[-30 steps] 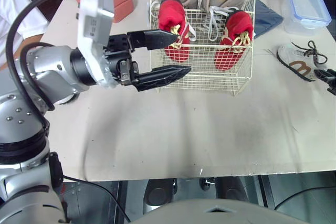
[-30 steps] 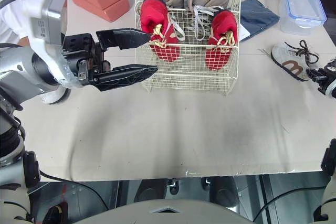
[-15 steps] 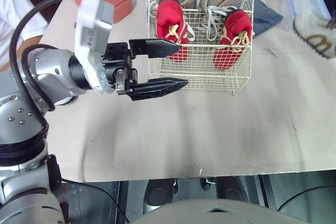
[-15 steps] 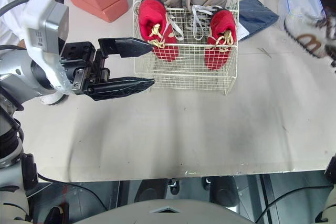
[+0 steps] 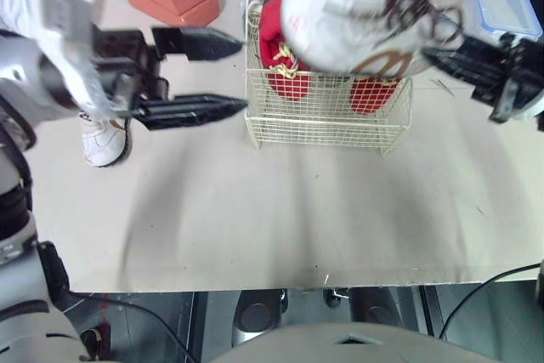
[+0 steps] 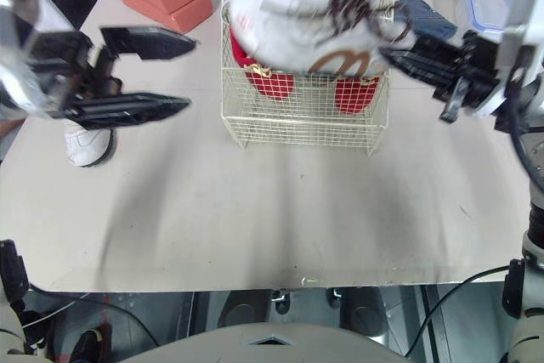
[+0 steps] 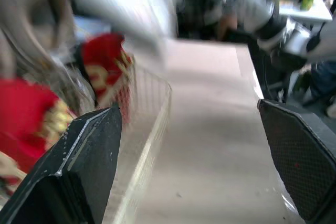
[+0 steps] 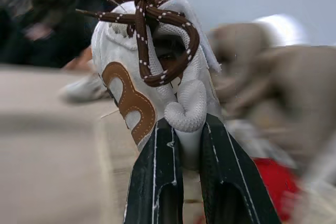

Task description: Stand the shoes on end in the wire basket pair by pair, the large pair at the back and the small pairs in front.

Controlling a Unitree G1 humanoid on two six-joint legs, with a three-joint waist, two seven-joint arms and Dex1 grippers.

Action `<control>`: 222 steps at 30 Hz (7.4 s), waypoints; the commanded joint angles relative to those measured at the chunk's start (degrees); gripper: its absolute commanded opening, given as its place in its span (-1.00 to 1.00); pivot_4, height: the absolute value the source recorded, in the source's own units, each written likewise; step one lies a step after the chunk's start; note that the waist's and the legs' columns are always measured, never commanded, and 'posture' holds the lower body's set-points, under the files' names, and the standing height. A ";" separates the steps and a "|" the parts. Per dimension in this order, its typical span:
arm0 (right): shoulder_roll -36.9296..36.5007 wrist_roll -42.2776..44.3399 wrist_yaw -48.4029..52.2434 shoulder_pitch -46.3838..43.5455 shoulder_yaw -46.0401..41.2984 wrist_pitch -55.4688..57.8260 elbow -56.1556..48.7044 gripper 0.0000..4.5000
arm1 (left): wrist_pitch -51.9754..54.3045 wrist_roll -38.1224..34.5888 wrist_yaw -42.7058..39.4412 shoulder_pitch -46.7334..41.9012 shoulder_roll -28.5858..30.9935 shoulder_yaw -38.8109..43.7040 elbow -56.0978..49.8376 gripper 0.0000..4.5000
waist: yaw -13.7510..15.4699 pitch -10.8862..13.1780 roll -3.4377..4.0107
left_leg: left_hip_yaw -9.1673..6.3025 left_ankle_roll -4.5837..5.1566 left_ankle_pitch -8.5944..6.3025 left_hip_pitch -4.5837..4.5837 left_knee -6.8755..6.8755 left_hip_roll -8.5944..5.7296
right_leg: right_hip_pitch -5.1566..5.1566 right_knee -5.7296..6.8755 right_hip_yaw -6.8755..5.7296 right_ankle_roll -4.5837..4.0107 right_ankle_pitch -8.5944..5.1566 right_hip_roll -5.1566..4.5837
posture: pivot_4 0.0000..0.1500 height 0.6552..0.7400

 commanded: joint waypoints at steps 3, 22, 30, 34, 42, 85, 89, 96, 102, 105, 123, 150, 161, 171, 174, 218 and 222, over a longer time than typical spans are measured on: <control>0.24 -14.17 9.53 -5.75 7.36 -21.52 2.56 -0.99 | 0.93 -0.92 -2.71 -1.29 -0.12 -0.86 -0.76 1.00 | -0.45 0.01 0.00 | 0.01 0.00 0.00 0.02 -0.02 -0.03 | -0.01 0.01 0.01 0.00 0.00 -0.01 | 1.00 -0.27; 6.36 -34.57 5.39 -23.66 16.49 -74.24 20.67 -1.00 | -6.59 19.51 -6.95 -2.06 -6.41 -15.64 4.51 0.75 | -0.69 0.13 -0.11 | 0.21 -0.04 0.02 0.03 0.05 0.06 | -0.14 0.13 0.14 -0.21 0.11 0.10 | 1.00 -0.27; 4.84 -39.15 -1.36 -24.81 15.74 -78.19 24.75 -1.00 | -2.90 18.11 -11.01 -0.77 -4.40 -15.53 2.93 -0.72 | -0.68 0.13 -0.11 | 0.19 -0.04 0.02 0.04 0.12 0.07 | -0.14 0.21 0.15 -0.15 0.08 0.11 | 1.00 -0.27; 4.04 -37.51 -3.42 -23.71 15.94 -74.24 24.32 -0.50 | -4.51 18.55 -8.73 -1.16 -6.53 -14.35 4.19 -0.77 | -0.55 0.13 -0.11 | 0.20 -0.04 0.02 0.04 0.13 0.07 | -0.14 0.21 0.17 -0.17 0.09 0.09 | 1.00 -0.27; -3.17 -12.56 -7.76 -6.58 12.08 -23.61 6.22 1.00 | -9.69 17.23 2.34 0.22 -18.97 -7.31 5.89 -0.77 | -0.25 0.13 -0.14 | -0.14 -0.02 0.02 -0.26 0.35 0.03 | -0.08 0.19 -0.20 -0.25 0.14 -0.08 | 1.00 -0.27; 11.93 17.71 -62.99 -1.89 2.65 20.54 -27.55 -1.00 | -7.44 16.46 4.49 3.63 -18.58 -8.69 -3.59 0.94 | -0.31 0.12 -0.13 | -0.37 0.00 0.02 -0.45 0.17 -0.01 | -0.17 0.04 -0.38 -0.24 0.15 -0.06 | 1.00 -0.27; 7.42 9.67 -64.52 3.99 4.70 22.41 -32.24 -1.00 | -4.95 16.58 4.59 2.36 -15.29 -10.09 -6.10 0.94 | -0.23 0.12 -0.14 | -0.41 0.00 0.02 -0.46 0.20 -0.01 | -0.15 0.04 -0.40 -0.21 0.13 -0.05 | 1.00 -0.27; 8.28 -4.49 -68.25 9.24 10.29 23.18 -34.13 -1.00 | -1.99 16.38 5.02 2.77 -12.87 -12.40 -8.86 0.94 | -0.39 0.12 -0.13 | -0.38 -0.01 0.02 -0.43 0.18 0.00 | -0.18 0.05 -0.33 -0.05 0.03 0.00 | 1.00 -0.27; 10.56 -8.90 -67.75 10.11 11.43 25.35 -33.87 -1.00 | -0.90 15.58 5.80 3.59 -12.54 -11.82 -10.30 0.94 | -0.33 0.12 -0.13 | -0.38 -0.01 0.02 -0.45 0.20 -0.01 | -0.18 0.05 -0.33 -0.03 0.02 -0.01 | 1.00 -0.27; 10.49 -9.46 -66.35 11.62 13.01 28.40 -33.75 -1.00 | -0.39 15.03 6.53 3.81 -12.59 -11.51 -10.91 0.94 | -0.28 0.11 -0.14 | -0.39 -0.01 0.02 -0.45 0.20 -0.01 | -0.17 0.04 -0.34 -0.03 0.01 -0.01 | 1.00 -0.27; 6.08 4.29 -48.73 13.69 -7.15 36.50 -28.96 0.98 | -1.88 16.10 6.65 6.32 -10.08 -9.74 -8.83 1.00 | -0.23 0.11 -0.15 | -0.42 0.00 0.01 -0.44 0.19 -0.02 | -0.16 0.02 -0.35 -0.09 0.05 0.02 | 1.00 -0.27; -8.90 20.71 -13.11 28.48 -24.67 31.45 -20.90 0.98 | -6.23 19.78 6.73 14.58 -7.64 -4.37 -5.45 1.00 | -0.25 0.11 -0.16 | -0.43 0.01 0.00 -0.41 0.14 0.00 | -0.15 0.00 -0.34 -0.02 0.00 -0.01 | 1.00 -0.27; 1.14 21.67 -20.33 13.76 -3.83 22.85 -27.00 0.98 | -19.22 28.07 11.78 20.98 -9.91 4.91 12.06 1.00 | -0.34 0.10 -0.19 | -0.41 0.01 0.00 -0.37 0.15 0.03 | -0.13 0.00 -0.34 -0.03 0.01 0.01 | 1.00 -0.27; 5.49 3.32 -20.43 11.37 10.83 14.41 -26.78 0.98 | -27.45 30.31 14.66 24.15 -7.17 18.25 25.13 1.00 | -0.18 0.07 -0.28 | -0.43 0.01 0.00 -0.50 0.18 0.00 | -0.18 -0.01 -0.45 -0.14 0.08 -0.12 | 1.00 -0.27; 5.42 1.34 -19.51 13.03 11.51 12.97 -26.55 0.98 | -31.39 32.89 16.43 24.22 -5.74 20.31 33.01 1.00 | -0.30 0.07 -0.28 | -0.42 0.01 0.00 -0.45 0.15 0.02 | -0.19 0.00 -0.44 -0.13 0.06 -0.09 | 1.00 -0.27; 11.11 -1.20 -22.10 24.75 10.72 6.24 -29.26 1.00 | -48.22 40.86 7.23 2.36 -1.57 14.93 84.59 -0.99 | -0.35 -0.27 -0.93 | -0.40 0.03 -0.02 -0.49 0.29 0.05 | -0.19 0.11 -0.59 -0.16 0.08 -0.09 | 1.00 -0.27; 11.49 0.00 -22.45 24.01 10.23 6.31 -28.71 1.00 | -53.56 34.00 7.41 3.95 -4.89 21.99 77.86 -0.99 | -0.30 -0.27 -0.94 | -0.42 0.03 -0.02 -0.50 0.29 0.06 | -0.19 0.11 -0.53 -0.23 0.12 -0.10 | 1.00 -0.27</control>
